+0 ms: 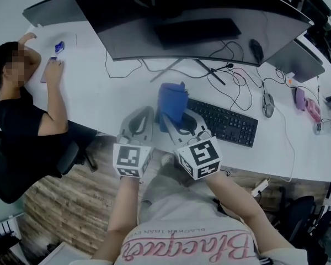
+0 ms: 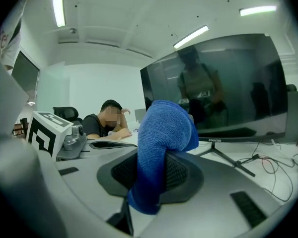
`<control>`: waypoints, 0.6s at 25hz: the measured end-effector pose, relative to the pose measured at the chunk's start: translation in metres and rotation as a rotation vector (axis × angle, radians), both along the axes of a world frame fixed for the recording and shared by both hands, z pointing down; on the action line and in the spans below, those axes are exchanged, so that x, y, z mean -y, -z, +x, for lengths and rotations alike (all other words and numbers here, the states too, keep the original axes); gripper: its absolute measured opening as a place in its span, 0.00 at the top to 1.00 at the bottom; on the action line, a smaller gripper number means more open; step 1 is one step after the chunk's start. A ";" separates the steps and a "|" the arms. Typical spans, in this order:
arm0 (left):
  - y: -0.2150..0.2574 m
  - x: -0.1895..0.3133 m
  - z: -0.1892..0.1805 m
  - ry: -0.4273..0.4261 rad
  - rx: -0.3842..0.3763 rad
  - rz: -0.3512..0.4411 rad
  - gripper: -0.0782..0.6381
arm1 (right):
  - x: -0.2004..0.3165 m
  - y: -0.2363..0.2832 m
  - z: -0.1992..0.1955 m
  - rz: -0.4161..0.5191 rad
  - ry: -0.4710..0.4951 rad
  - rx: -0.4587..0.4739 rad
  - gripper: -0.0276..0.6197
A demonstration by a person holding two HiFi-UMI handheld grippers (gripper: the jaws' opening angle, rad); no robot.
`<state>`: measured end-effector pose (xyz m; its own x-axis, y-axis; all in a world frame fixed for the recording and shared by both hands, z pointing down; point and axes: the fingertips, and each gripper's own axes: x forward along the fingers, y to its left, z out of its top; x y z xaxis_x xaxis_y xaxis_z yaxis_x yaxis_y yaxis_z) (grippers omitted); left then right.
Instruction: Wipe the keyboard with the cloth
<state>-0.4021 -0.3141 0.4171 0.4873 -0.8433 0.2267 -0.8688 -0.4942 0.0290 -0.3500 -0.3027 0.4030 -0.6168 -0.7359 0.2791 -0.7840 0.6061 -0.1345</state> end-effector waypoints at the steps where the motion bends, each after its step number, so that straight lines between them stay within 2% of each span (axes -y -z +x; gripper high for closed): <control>1: -0.005 0.002 -0.001 -0.004 0.003 -0.013 0.88 | 0.002 -0.005 -0.004 -0.016 0.000 0.004 0.81; 15: -0.062 0.023 -0.043 0.044 0.027 -0.157 0.88 | 0.025 -0.088 -0.041 -0.312 -0.021 0.094 0.81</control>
<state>-0.4449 -0.3376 0.4791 0.4427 -0.8170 0.3694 -0.8911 -0.4469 0.0794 -0.3913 -0.3277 0.4914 -0.6363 -0.6367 0.4355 -0.7711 0.5080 -0.3840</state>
